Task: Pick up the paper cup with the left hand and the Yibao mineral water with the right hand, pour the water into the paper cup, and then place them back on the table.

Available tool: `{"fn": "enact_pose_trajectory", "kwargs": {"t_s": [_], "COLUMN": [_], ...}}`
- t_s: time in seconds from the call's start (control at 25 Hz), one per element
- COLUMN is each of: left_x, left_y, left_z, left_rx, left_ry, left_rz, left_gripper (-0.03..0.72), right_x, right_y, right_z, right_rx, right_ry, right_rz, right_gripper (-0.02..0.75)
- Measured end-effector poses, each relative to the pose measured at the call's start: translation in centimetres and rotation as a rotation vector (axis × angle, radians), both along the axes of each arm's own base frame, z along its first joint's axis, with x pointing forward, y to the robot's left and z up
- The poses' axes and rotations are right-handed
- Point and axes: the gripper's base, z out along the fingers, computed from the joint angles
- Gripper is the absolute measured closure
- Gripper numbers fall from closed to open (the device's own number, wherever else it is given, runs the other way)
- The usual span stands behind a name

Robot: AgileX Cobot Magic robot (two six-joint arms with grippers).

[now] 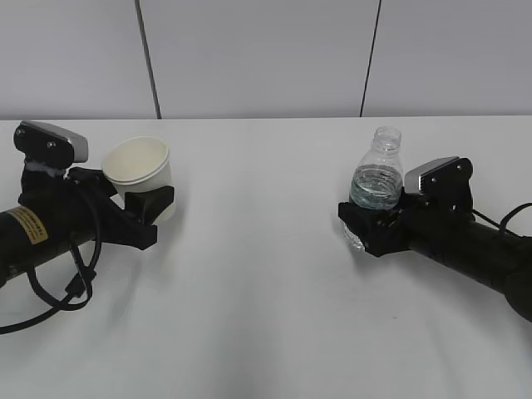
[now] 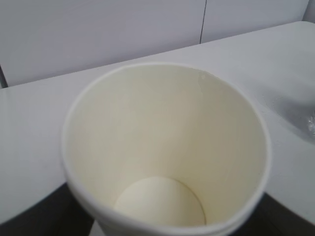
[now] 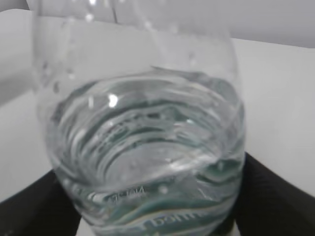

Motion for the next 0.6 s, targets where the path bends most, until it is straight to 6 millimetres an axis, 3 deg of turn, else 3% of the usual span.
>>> {"fn": "enact_pose_trajectory", "kwargs": {"t_s": [0.32, 0.6], "left_x": [0.00, -0.09], "left_y": [0.00, -0.13], "left_z": [0.00, -0.02], "left_rx": [0.000, 0.007], "left_ry": [0.000, -0.002], "left_rz": [0.000, -0.020], "left_gripper": [0.238, 0.238], "right_x": [0.18, 0.11], "right_y": [0.03, 0.13], "right_z": [-0.07, -0.09], "right_rx": [-0.001, -0.004], "right_ry": [-0.004, -0.004], "right_rz": [0.003, 0.017], "right_gripper": [0.239, 0.260]}}
